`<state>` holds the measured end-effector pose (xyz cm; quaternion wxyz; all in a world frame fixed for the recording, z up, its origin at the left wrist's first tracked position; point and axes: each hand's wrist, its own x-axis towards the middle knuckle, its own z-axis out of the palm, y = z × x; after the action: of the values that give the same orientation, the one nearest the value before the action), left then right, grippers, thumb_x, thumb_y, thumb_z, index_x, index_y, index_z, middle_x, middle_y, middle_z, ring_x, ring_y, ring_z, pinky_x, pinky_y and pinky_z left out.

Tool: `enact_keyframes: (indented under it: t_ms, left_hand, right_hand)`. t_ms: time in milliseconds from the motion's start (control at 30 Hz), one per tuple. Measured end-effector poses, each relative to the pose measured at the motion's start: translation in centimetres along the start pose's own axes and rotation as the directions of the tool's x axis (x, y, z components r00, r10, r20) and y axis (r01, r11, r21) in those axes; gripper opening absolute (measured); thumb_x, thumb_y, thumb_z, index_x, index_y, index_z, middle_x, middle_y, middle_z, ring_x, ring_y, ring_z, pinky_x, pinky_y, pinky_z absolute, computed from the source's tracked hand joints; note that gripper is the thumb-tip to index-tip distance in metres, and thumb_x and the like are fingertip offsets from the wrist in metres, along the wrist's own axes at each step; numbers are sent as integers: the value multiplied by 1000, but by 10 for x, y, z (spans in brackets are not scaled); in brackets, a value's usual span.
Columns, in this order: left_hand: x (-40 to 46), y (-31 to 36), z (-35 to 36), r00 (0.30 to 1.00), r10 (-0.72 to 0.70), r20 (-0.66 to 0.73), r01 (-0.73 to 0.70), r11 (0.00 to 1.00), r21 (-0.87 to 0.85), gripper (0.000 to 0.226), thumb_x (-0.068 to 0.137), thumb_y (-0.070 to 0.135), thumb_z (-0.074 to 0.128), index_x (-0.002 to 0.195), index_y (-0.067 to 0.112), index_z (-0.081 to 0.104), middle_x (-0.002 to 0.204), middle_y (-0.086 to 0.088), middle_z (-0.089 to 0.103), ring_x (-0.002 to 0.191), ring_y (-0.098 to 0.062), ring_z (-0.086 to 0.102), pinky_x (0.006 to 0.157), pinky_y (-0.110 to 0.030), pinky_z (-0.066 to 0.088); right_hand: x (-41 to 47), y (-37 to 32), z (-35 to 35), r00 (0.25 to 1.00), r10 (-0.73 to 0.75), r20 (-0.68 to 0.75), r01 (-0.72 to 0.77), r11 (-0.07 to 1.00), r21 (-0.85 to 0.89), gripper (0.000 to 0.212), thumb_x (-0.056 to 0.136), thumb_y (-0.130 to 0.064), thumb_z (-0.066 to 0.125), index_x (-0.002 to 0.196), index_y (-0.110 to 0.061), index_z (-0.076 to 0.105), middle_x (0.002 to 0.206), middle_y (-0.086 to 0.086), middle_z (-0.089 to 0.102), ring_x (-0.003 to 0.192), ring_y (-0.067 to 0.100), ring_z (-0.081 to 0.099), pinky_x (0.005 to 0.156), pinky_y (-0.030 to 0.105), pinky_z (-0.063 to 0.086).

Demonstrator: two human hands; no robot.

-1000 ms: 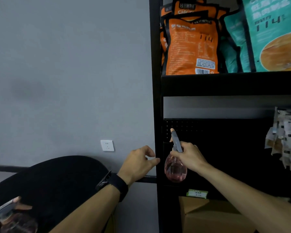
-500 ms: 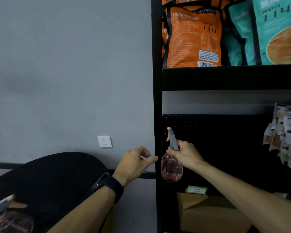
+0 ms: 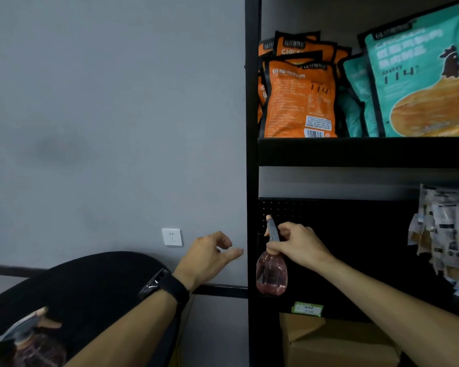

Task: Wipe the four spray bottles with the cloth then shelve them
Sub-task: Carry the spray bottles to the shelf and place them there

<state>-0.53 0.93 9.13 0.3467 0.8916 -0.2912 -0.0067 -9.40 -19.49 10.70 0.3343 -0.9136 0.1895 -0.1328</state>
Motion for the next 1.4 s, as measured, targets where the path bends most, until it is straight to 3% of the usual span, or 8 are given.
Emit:
enact_keyframes:
  t_ms: [67,133,233,300,533,667,1200,1400]
  left_hand:
    - [-7,5,-11,1000,1,-19,-1,1000,3,40,85,55,69,106,21,66,110,8,68,99,-8,65,85,-24,53]
    - [-14,11,-22,999,-1,-34,1,1000,1,40,86,54,69,107,21,66,110,8,68,100,-8,64,87,-26,53]
    - [-26,18,-41,998,8,-59,-8,1000,1,40,86,54,68,110,22,65,112,10,68,102,-8,64,88,-26,53]
    - [-35,21,-55,997,12,-78,-13,1000,-7,40,87,52,68,112,21,65,114,10,67,102,-9,65,85,-22,51]
    - [-70,10,-102,986,-15,-164,19,1000,21,42,91,50,64,122,21,63,122,10,66,108,-9,63,86,-21,46]
    - [-99,-16,-132,973,-61,-221,75,996,55,37,97,46,55,124,22,64,123,10,67,112,-9,62,89,-23,47]
    - [-204,-142,-218,869,-311,-384,370,925,90,30,98,41,54,119,23,65,115,8,70,101,-6,64,84,-20,48]
    - [-224,-177,-232,831,-369,-417,437,896,80,33,98,39,56,124,20,63,119,5,70,106,-12,65,94,-31,52]
  right_hand:
    - [-9,-10,-5,998,-29,-48,29,1000,-10,52,84,-32,73,130,-15,57,125,0,63,62,-9,51,47,3,36]
    - [-19,-23,-9,995,-68,-72,66,998,-21,53,84,-35,73,130,-15,58,119,0,66,65,-10,55,52,2,40]
    - [-32,-41,-12,988,-113,-108,109,993,-48,57,79,-42,74,128,-15,61,116,1,68,98,11,64,86,26,53]
    - [-41,-54,-14,985,-134,-105,131,991,-35,58,78,-43,74,127,-14,61,118,1,67,107,15,62,93,36,53]
    - [-61,-112,0,967,-250,-43,249,968,-38,63,75,-54,72,127,-20,61,121,-4,66,109,11,61,98,34,48]
    - [-67,-146,26,947,-319,24,320,947,-14,61,79,-50,72,129,-17,59,126,-2,64,111,11,60,89,22,43]
    - [-90,-256,177,829,-481,284,465,876,128,58,79,-49,69,127,-19,60,123,-4,64,110,12,59,95,30,49]
    - [-98,-279,228,796,-493,352,461,870,176,60,77,-50,72,127,-19,60,121,-3,65,110,12,60,94,28,49]
